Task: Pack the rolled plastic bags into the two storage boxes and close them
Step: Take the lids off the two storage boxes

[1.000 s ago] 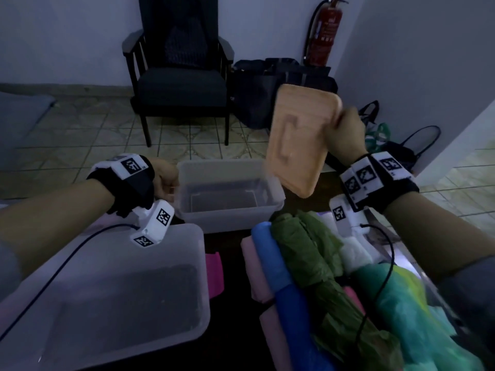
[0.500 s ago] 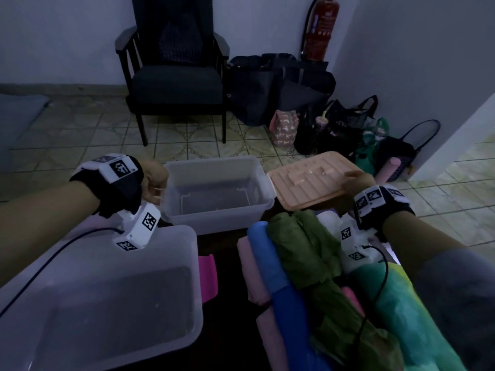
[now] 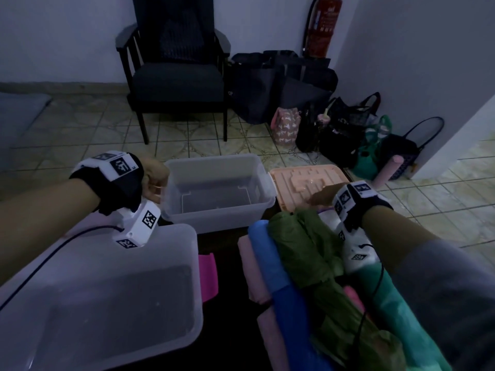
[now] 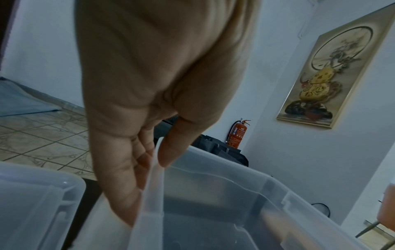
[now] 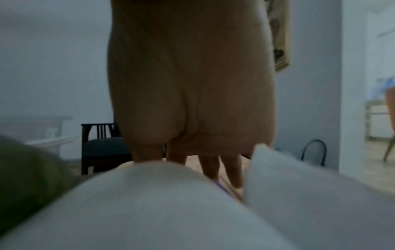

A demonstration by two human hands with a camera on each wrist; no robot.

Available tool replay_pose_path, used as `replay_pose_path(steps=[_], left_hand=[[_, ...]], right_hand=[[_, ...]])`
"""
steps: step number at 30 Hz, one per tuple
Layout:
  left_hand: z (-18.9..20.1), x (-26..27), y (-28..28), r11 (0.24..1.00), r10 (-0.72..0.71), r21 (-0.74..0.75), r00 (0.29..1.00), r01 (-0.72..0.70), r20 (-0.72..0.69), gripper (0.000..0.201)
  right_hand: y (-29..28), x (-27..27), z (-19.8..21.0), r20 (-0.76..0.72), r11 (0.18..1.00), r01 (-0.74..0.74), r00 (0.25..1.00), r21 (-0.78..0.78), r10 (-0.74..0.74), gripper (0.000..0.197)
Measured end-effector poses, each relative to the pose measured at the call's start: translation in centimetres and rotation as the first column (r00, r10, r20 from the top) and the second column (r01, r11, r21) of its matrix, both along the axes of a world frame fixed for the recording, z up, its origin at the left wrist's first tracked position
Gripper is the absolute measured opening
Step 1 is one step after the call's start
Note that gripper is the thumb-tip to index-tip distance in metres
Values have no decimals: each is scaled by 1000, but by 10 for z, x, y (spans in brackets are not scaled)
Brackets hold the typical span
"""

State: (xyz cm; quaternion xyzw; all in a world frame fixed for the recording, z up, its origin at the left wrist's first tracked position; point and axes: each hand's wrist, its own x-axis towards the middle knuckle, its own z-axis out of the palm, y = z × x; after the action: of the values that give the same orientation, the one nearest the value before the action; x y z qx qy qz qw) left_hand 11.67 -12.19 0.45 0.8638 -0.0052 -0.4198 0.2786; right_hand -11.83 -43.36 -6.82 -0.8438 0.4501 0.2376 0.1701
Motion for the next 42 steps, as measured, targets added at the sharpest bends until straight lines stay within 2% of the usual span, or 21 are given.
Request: replay_pose_path(steps=[4, 9, 11, 12, 14, 16, 19, 22, 27, 31, 34, 37, 40, 42], left_hand=[[-2, 6, 1, 998, -52, 24, 998, 51, 26, 25], [6, 3, 7, 997, -73, 18, 993, 71, 92, 23], [22, 1, 11, 998, -62, 16, 988, 60, 145, 12], [33, -1, 14, 998, -67, 20, 983, 65, 172, 14], [57, -4, 25, 994, -109, 23, 952, 107, 285, 41], [84, -12, 38, 992, -123, 23, 922, 123, 366, 49], [116, -17, 64, 985, -174, 84, 865, 152, 470, 48], [134, -28, 96, 987, -161, 98, 810, 127, 565, 48], [127, -62, 148, 990, -131, 30, 833, 136, 537, 52], [102, -102, 176, 980, -193, 65, 814, 189, 548, 46], [76, -134, 190, 972, -186, -20, 817, 234, 546, 39], [44, -159, 199, 972, -127, -81, 788, 219, 602, 44], [15, -183, 203, 972, -63, -117, 701, 206, 711, 40], [0, -200, 203, 961, 70, -212, 587, 176, 807, 34]], right_hand=[[7, -2, 7, -107, 990, -137, 985, -43, 132, 55], [31, 5, 18, 39, 999, -45, 998, 2, 45, 55], [33, 7, 22, 101, 999, 48, 994, -12, -47, 62], [37, 9, 29, 105, 997, 60, 993, -49, -55, 64], [47, 17, 49, 90, 994, 52, 995, -95, -44, 64], [62, 22, 74, 99, 997, 12, 995, -73, -4, 63], [90, 24, 113, 94, 993, -93, 991, -69, 100, 63], [130, 19, 149, 119, 972, -210, 968, -103, 221, 60], [216, -1, 175, 186, 919, -374, 901, -124, 392, 56], [281, -27, 155, 195, 909, -387, 890, -159, 413, 48], [315, -53, 109, 172, 919, -321, 916, -230, 363, 45], [344, -80, 61, 193, 960, -230, 946, -161, 260, 48], [373, -97, 19, 162, 977, -206, 964, -53, 212, 52], [395, -102, -2, 193, 981, -193, 962, -21, 193, 56]])
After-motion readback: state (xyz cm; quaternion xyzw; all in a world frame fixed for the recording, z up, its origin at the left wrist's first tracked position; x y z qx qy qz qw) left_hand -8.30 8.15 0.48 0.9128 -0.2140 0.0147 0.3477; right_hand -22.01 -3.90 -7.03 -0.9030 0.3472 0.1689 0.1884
